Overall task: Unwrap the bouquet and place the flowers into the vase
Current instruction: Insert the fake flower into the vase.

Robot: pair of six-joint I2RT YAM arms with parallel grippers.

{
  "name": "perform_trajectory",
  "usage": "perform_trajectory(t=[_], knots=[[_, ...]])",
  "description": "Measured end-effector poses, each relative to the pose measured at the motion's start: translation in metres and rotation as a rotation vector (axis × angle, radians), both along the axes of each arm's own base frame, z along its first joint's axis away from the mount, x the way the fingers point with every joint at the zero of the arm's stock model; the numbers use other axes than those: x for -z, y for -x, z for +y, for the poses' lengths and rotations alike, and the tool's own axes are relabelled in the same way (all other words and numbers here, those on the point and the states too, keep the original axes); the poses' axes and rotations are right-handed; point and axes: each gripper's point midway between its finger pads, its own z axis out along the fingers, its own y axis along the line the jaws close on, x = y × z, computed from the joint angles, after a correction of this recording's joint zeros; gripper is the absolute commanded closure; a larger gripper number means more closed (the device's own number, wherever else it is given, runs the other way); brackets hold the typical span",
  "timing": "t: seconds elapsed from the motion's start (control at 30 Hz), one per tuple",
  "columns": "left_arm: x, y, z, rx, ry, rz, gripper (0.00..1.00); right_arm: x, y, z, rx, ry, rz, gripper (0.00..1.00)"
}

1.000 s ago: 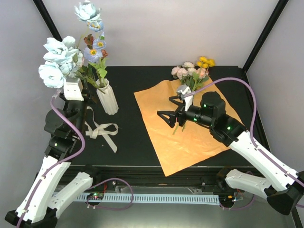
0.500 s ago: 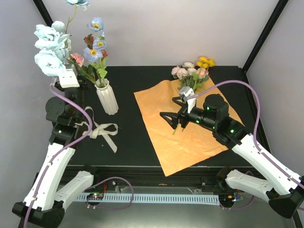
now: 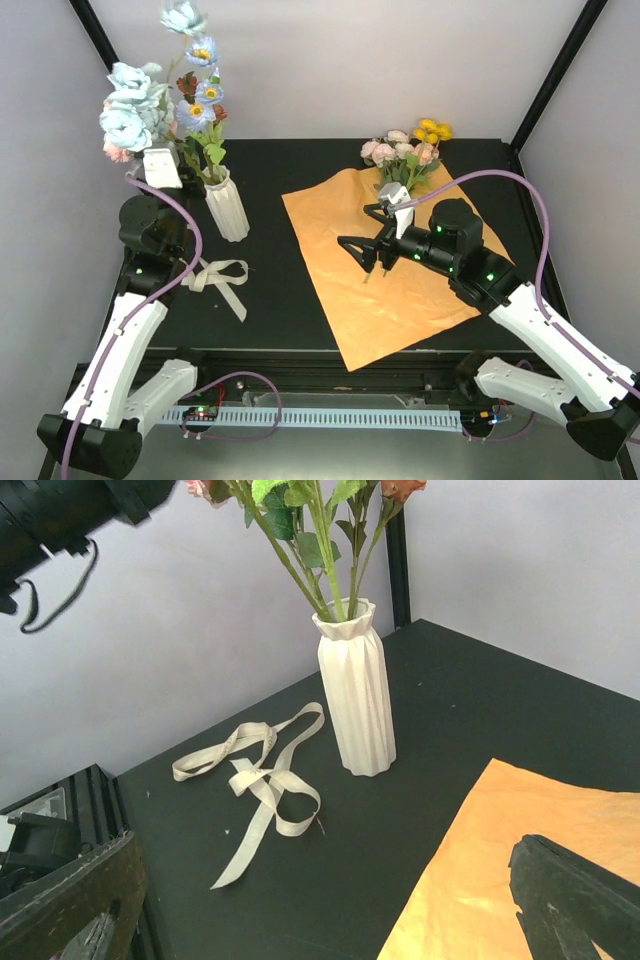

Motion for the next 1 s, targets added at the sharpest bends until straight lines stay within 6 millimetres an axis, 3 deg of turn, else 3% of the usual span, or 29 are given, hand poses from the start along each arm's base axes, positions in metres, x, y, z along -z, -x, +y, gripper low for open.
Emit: perform_trajectory(t=[0.13, 0.27, 0.73, 1.0], knots=[[0.035, -0.013, 0.000, 0.001, 0.002, 0.088, 0.98, 0.000, 0.001, -0.001, 0.000, 0.000, 0.000, 0.00], [0.051, -0.020, 0.003, -0.003, 0.016, 0.132, 0.99, 0.001, 0.003, -0.002, 0.000, 0.000, -0.001, 0.00], [0.094, -0.028, -0.004, 0.058, 0.058, 0.235, 0.98, 0.003, -0.001, -0.005, 0.029, 0.001, 0.015, 0.00], [0.112, -0.028, -0.011, 0.098, 0.094, 0.308, 0.89, 0.005, -0.006, -0.007, 0.067, -0.004, 0.038, 0.00]])
